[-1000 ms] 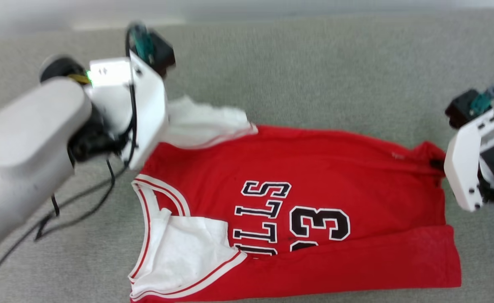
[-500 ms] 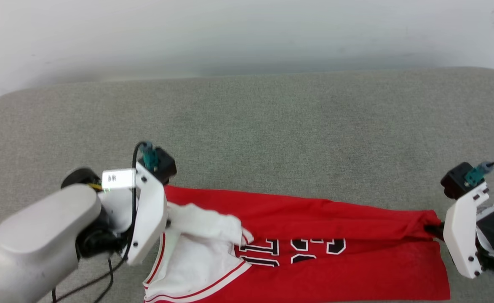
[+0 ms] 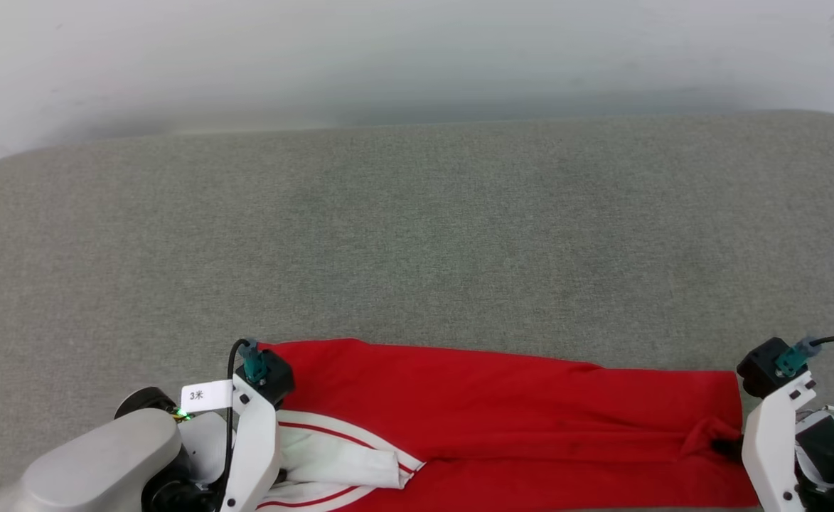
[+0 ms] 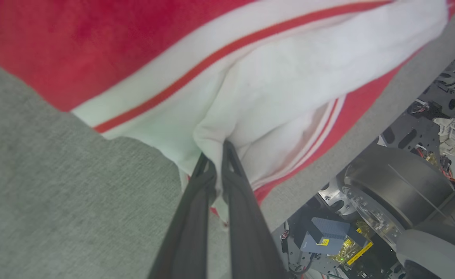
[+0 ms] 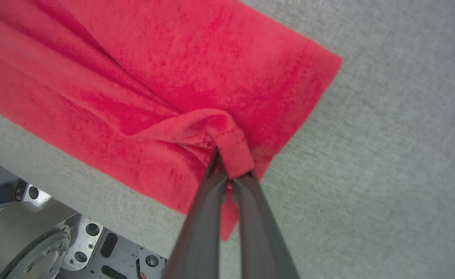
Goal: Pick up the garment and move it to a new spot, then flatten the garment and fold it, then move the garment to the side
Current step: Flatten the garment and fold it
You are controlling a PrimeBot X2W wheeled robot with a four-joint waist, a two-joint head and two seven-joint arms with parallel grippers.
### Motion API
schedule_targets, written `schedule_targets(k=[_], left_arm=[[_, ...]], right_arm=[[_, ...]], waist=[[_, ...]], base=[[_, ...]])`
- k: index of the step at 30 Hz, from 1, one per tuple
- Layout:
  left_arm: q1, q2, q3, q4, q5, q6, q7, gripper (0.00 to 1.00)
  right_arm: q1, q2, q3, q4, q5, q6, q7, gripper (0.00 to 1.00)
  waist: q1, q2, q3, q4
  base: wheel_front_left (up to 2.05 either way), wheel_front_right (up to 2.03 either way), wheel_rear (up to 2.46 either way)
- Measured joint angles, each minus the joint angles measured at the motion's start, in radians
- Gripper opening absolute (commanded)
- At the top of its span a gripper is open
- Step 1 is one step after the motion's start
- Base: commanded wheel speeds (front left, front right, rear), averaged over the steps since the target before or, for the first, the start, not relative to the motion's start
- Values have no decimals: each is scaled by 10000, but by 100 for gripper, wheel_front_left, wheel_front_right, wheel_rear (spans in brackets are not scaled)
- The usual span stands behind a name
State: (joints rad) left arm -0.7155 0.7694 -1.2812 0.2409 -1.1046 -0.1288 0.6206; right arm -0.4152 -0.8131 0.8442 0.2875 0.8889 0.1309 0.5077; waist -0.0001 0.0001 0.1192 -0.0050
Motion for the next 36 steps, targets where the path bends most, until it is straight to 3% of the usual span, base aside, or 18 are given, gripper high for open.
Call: schedule_targets(k=[1, 2, 3, 10, 11, 15, 23, 29, 36], left_arm=[[46, -38, 6, 88, 0, 0, -81, 0], [87, -81, 35, 161, -29, 0, -190, 21], [126, -134, 73, 224, -73, 0, -360, 100], [352, 232, 422, -153, 347, 326, -1749, 100], [569, 462, 857, -731, 686, 876, -3020, 100], [1080, 752, 1390, -1018, 1168, 1910, -4842, 100], [2003, 337, 2297, -1026, 1898, 3743, -8163, 100], [2641, -59, 3244, -997, 2583, 4832, -8798, 100], [3870, -825, 5204, -1649, 4228, 5221, -8807, 100]], right_arm=[[4, 119, -69, 96, 4, 0, -56, 0], [5, 213, -119, 173, 2, 0, -98, 29], [8, 291, -165, 249, -33, 0, -180, 100], [160, 182, -646, -75, -90, 0, -803, 100], [530, -73, -1220, -548, 113, 0, -1162, 100], [968, -226, -2290, -886, 464, 0, -1551, 100], [2021, -25, -4418, -364, 1371, 0, -1549, 100], [2727, 545, -5101, 228, 2406, 0, -915, 100], [3124, 1007, -5365, 658, 3001, -2, -109, 100]], waist=[[1, 0, 22, -32], [0, 0, 29, -59], [0, 0, 14, -78], [1, 0, -480, -126], [0, 0, -772, -85], [0, 0, -992, -39], [0, 0, -865, 152], [1, 0, -661, 318], [2, 0, -371, 529]], base=[[0, 0, 0], [0, 0, 0], [0, 0, 0], [0, 0, 0], [0, 0, 0], [0, 0, 0], [0, 0, 0], [0, 0, 0], [0, 0, 0]])
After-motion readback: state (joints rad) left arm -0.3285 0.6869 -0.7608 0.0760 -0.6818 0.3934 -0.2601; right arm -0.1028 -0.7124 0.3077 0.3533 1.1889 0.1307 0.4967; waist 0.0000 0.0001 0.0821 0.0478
